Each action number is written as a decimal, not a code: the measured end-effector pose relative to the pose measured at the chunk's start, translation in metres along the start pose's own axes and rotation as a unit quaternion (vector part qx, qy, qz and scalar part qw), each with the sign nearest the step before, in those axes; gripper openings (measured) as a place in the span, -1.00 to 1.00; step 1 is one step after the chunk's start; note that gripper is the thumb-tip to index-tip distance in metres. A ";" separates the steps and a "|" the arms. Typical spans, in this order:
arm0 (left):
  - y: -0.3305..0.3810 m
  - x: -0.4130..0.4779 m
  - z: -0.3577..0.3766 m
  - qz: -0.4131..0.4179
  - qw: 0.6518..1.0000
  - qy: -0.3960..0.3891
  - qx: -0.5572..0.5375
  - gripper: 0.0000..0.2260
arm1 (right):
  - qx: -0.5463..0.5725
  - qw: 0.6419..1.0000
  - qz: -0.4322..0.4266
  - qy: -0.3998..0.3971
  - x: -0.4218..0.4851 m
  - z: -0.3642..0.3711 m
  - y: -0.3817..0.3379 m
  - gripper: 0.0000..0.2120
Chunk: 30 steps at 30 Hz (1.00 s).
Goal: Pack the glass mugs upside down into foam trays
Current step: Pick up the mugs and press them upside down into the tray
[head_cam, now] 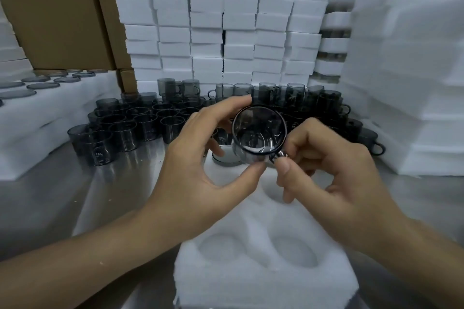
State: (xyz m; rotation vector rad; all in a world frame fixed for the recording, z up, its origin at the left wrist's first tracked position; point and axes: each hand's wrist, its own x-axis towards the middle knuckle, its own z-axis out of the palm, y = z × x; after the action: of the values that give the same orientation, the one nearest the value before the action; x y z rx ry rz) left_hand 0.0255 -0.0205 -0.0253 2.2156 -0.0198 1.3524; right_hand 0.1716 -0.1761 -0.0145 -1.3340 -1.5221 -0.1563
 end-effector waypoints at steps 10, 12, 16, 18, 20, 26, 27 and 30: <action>-0.009 0.000 0.004 -0.088 0.994 -0.023 -0.056 -0.44 | 0.249 0.951 0.152 0.099 0.011 -0.004 -0.003 -0.89; -0.009 0.002 0.006 -0.133 0.986 -0.021 -0.101 -0.57 | 0.260 0.948 0.159 0.086 0.014 -0.006 -0.002 -0.88; -0.010 0.003 0.007 -0.182 0.974 -0.024 -0.134 -0.57 | 0.238 0.955 0.161 0.071 0.016 -0.005 0.001 -0.91; -0.010 0.003 0.007 -0.188 0.969 -0.032 -0.156 -0.56 | 0.225 0.959 0.158 0.069 0.015 -0.004 0.002 -0.91; -0.011 0.004 0.007 -0.190 0.967 -0.039 -0.167 -0.57 | 0.227 0.959 0.156 0.066 0.015 -0.005 0.001 -0.95; -0.011 0.002 0.006 -0.191 0.960 -0.032 -0.200 -0.50 | 0.231 0.951 0.191 0.070 0.014 -0.006 -0.001 -0.72; -0.010 0.003 0.006 -0.191 0.960 -0.029 -0.201 -0.49 | 0.229 0.950 0.202 0.067 0.014 -0.006 0.000 -0.74; -0.009 0.002 0.005 -0.179 0.965 -0.028 -0.188 -0.50 | 0.225 0.949 0.212 0.059 0.014 -0.006 0.002 -0.77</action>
State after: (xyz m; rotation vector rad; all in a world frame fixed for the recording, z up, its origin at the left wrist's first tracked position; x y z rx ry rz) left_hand 0.0332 -0.0140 -0.0292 1.8301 0.0922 0.9933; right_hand 0.1790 -0.1701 -0.0022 -1.2192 -1.0558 0.3603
